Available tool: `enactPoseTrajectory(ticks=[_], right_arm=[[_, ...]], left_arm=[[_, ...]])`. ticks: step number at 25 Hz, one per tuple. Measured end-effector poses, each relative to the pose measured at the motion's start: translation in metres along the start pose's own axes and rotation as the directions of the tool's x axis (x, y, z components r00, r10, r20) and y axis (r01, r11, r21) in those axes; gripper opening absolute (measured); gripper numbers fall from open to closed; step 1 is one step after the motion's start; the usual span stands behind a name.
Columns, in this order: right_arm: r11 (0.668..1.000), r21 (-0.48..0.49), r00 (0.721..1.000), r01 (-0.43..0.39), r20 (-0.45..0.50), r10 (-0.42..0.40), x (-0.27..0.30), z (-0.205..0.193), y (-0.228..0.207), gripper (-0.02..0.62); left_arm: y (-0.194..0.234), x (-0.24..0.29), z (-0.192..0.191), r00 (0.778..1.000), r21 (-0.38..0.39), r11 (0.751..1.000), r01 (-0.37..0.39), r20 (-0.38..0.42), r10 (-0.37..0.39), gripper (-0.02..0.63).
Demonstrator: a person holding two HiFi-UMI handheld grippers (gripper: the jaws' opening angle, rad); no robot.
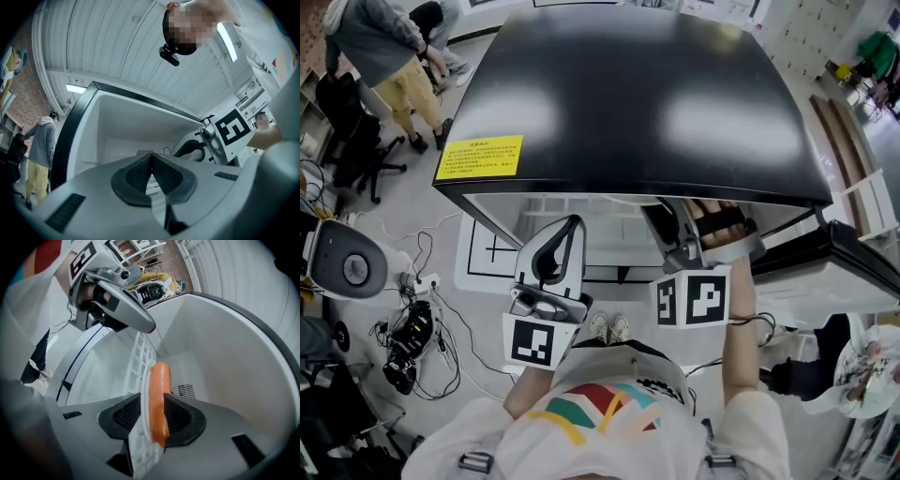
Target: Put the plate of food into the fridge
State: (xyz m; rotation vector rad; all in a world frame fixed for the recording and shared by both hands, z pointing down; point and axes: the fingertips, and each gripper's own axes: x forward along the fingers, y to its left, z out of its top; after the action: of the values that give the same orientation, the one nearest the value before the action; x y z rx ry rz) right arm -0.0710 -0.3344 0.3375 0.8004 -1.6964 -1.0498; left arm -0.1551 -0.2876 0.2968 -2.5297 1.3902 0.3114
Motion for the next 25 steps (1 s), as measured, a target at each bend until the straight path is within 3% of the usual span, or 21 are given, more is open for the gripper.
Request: enactPoseTrajectory(ticks=[2,5,21,25], right_arm=[[0.997,0.076,0.999,-0.017,0.043,0.014,-0.001,0.003,-0.003,0.131],[0.982,0.185,0.996,-0.043,0.087,0.027,-0.004,0.004,-0.010,0.206],[0.973,0.225,0.995,-0.042,0.096,0.021,-0.017,-0.003,-0.004,0.213],[0.957,0.286,0.990,-0.058,0.142,0.017,-0.024,0.001,-0.004,0.232]], left_arm=[[-0.001,0.000,0.000,1.000,-0.003,1.000,0.004,0.002,-0.004,0.005],[-0.002,0.000,0.001,1.000,-0.004,1.000,0.010,0.002,-0.010,0.005],[-0.008,-0.001,0.010,0.999,0.003,1.000,0.025,0.042,-0.025,0.005],[-0.011,-0.001,0.014,0.998,0.001,1.000,0.029,0.048,-0.029,0.005]])
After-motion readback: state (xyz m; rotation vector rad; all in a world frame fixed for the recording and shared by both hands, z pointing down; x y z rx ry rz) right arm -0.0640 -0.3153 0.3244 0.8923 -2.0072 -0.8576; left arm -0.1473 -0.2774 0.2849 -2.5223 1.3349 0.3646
